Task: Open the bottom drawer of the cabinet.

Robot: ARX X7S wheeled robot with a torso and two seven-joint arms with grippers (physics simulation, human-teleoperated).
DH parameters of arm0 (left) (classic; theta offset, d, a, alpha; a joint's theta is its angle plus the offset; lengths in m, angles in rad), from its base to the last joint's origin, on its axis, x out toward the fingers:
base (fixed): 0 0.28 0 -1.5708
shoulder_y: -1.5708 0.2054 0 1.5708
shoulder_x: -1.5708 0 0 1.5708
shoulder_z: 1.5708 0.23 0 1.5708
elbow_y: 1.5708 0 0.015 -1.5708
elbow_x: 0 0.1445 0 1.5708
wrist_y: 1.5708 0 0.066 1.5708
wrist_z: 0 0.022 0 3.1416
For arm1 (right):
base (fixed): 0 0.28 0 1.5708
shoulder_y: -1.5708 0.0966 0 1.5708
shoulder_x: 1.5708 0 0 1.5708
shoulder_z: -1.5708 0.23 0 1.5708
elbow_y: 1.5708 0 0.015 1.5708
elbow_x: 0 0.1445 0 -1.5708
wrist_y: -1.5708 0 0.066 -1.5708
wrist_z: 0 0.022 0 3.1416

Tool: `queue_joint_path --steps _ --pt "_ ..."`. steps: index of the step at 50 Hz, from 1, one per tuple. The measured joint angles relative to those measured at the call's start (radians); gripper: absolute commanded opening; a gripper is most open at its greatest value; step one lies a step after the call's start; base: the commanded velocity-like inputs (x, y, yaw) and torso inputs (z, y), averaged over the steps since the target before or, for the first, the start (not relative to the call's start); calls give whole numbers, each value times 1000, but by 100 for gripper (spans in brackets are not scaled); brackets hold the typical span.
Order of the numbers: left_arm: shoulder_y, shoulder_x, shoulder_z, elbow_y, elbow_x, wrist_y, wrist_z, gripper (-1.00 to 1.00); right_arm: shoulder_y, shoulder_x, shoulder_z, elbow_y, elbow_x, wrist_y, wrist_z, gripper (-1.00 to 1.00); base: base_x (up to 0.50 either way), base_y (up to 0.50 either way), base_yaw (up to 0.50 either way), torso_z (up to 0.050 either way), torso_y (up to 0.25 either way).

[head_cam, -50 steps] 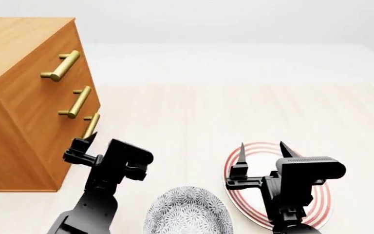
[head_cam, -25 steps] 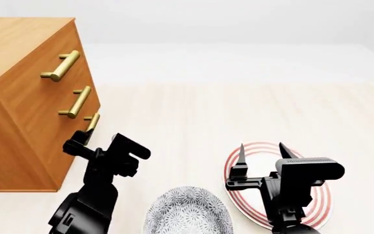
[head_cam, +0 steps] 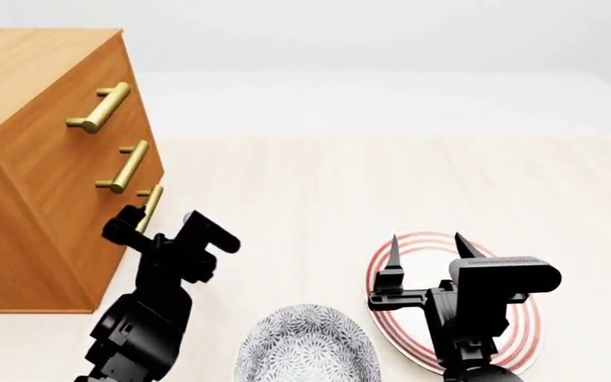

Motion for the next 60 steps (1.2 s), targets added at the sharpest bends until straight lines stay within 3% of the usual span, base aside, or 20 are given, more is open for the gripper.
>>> queue_joint_path --steps 33,52,53,60 --pt "-232 89 63 -588 23 187 -92 100 -1 11 -12 3 14 -9 16 100 0 0 0 0 0" --pt "-286 100 160 -694 -36 149 -98 100 -3 18 -16 -2 23 -11 25 100 0 0 0 0 0" --pt "-288 100 166 -695 -40 147 -98 -100 -3 19 -16 -2 24 -11 26 100 0 0 0 0 0" --pt "-290 99 203 -705 -95 147 -93 -100 -1 21 -18 -3 26 -10 29 100 0 0 0 0 0"
